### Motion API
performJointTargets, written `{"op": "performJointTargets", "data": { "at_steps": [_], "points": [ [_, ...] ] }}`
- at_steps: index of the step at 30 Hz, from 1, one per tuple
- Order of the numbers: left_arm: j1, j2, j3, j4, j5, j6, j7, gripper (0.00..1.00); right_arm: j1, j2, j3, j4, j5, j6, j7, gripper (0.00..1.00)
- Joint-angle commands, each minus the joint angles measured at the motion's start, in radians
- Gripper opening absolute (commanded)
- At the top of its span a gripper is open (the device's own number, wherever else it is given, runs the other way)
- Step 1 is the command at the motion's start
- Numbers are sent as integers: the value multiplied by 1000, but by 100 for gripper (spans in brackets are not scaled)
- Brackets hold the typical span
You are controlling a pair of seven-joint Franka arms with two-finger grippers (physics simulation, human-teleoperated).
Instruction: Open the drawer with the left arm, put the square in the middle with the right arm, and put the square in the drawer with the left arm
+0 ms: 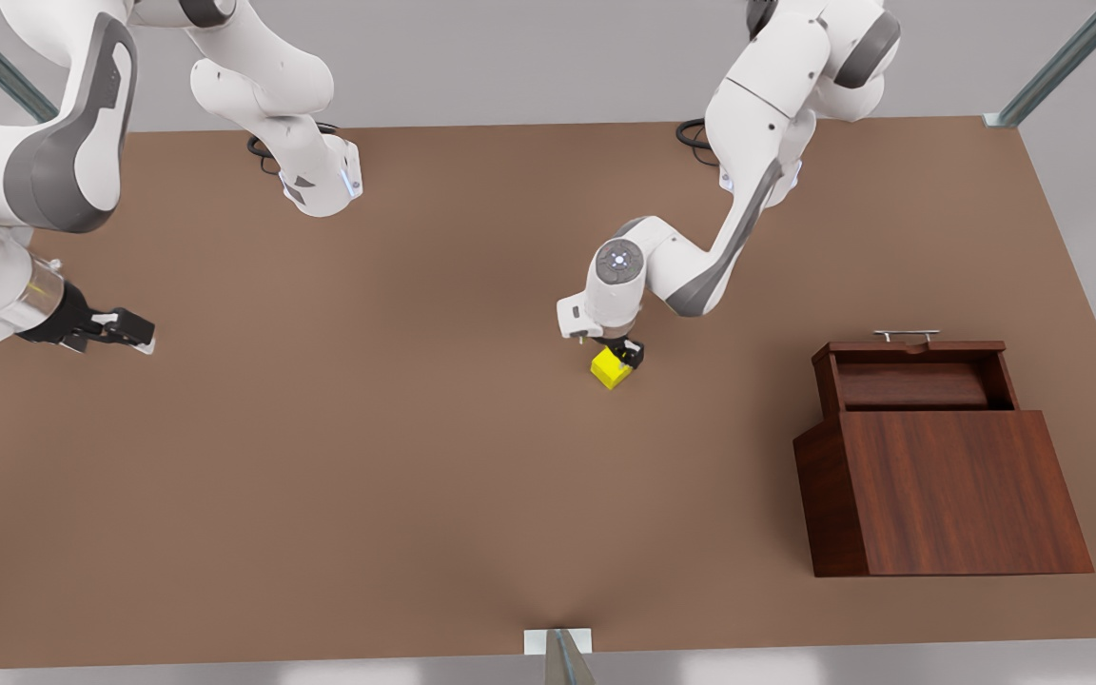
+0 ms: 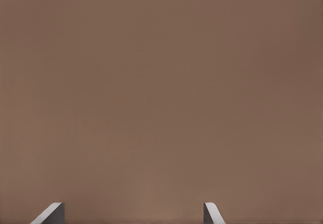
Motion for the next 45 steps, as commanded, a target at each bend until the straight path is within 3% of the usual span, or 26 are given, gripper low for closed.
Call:
{"op": "performJointTargets", "data": {
  "at_steps": [1,20,22,27,35,43,45],
  "points": [
    [0,4,0,0,23,1,0,100,3,0,0,0,0,0,0,100],
    [3,128,13,-29,124,107,21,100,1,16,0,0,6,3,0,100],
    [3,135,13,-29,124,113,21,87,0,17,0,0,6,3,0,100],
    [3,144,19,-29,124,120,18,70,-2,23,0,0,5,3,0,100],
    [3,125,19,-22,124,102,9,69,0,25,0,0,3,5,0,100],
    [15,-101,28,38,57,-163,32,69,-5,25,0,0,3,5,2,100],
    [15,-195,100,38,-46,-249,167,70,-5,25,0,0,5,5,2,100]
  ]
}}
